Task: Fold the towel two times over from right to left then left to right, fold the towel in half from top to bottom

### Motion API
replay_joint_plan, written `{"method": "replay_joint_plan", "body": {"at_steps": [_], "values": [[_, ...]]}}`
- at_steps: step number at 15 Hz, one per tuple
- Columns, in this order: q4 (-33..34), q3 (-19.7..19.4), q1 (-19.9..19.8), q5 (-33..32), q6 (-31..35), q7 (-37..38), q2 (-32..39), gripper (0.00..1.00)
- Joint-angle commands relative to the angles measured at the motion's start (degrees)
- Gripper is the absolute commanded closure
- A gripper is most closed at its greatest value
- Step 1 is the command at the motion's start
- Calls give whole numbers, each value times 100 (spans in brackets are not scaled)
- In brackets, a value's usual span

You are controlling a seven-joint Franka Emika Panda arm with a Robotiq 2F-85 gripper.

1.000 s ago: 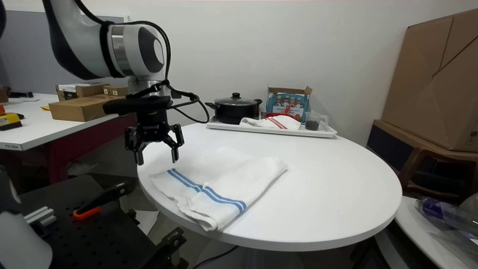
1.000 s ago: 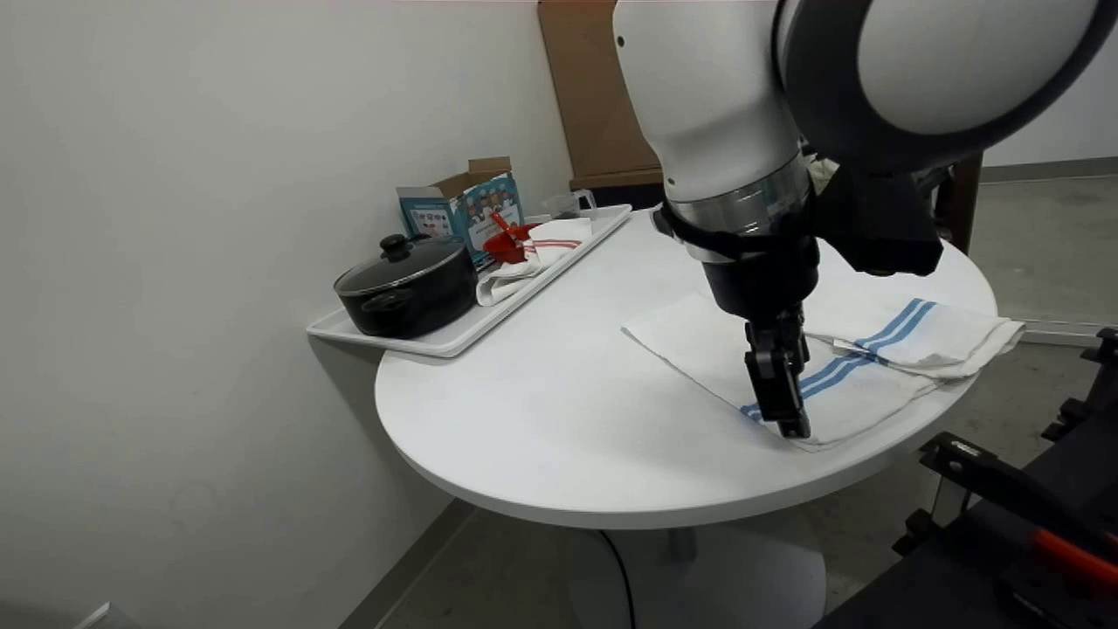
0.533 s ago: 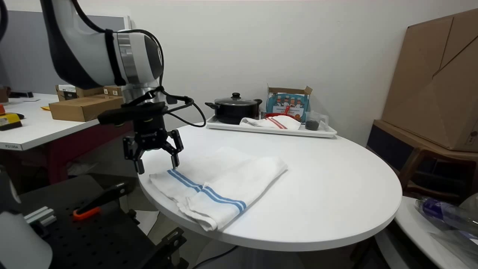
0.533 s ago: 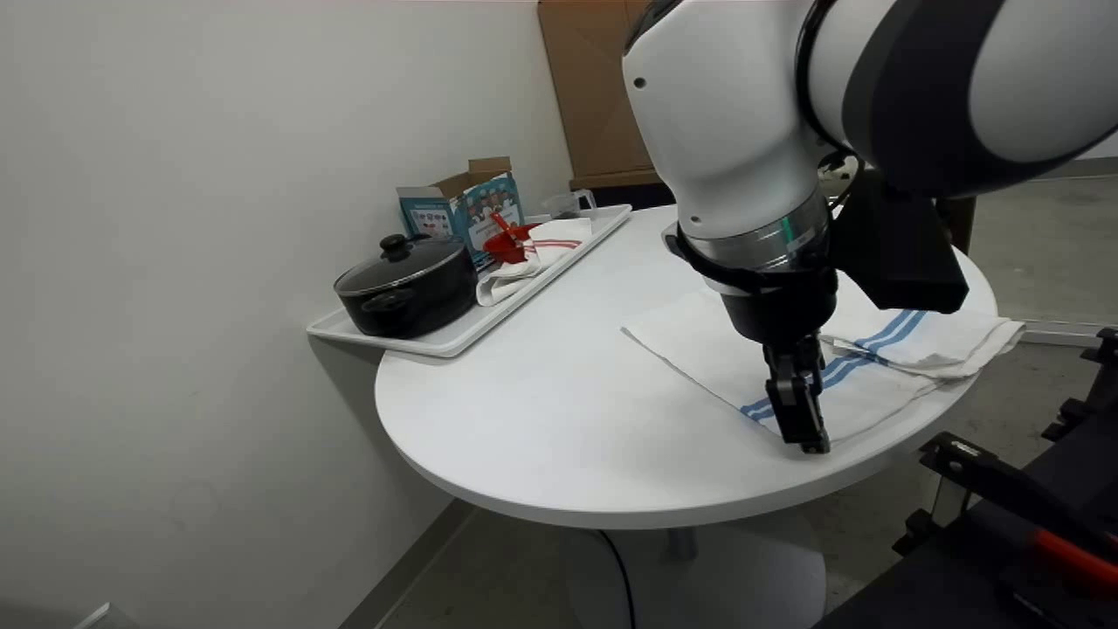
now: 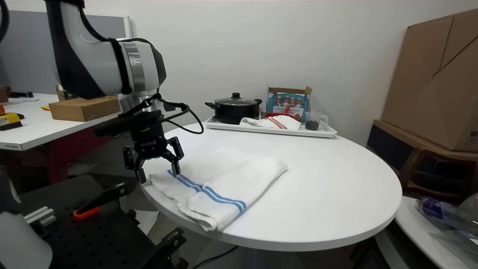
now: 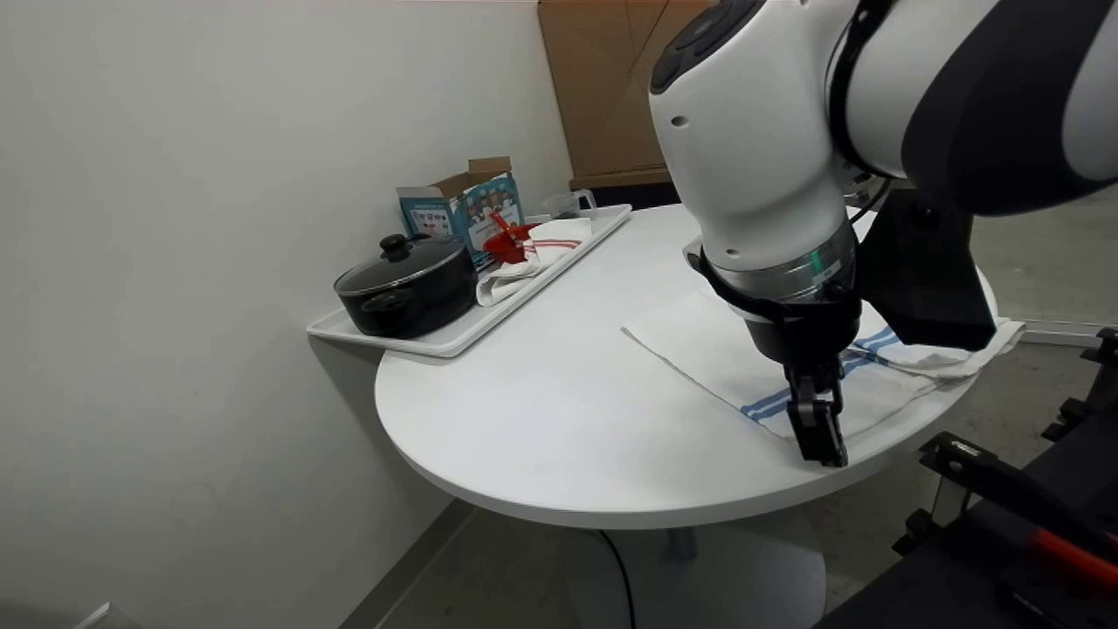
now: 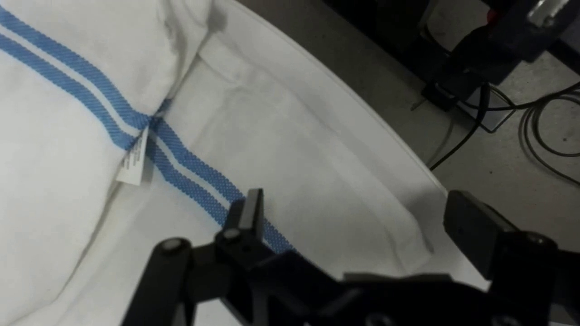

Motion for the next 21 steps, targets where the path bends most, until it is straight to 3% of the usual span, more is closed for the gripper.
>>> {"method": "replay_joint_plan", "body": {"at_steps": [1,9,10,11,12,19,21], "values": [[50,-99,70,-370,181,485,141,0],[183,-96,57,-864,242,1137,257,0],[204,-97,55,-918,244,1203,265,9],[224,-96,53,-974,243,1268,273,26],[241,-96,48,-1018,247,1316,276,35],[293,-76,22,-1298,241,1604,309,88],[260,-54,-57,-1173,305,1440,255,94]]}}
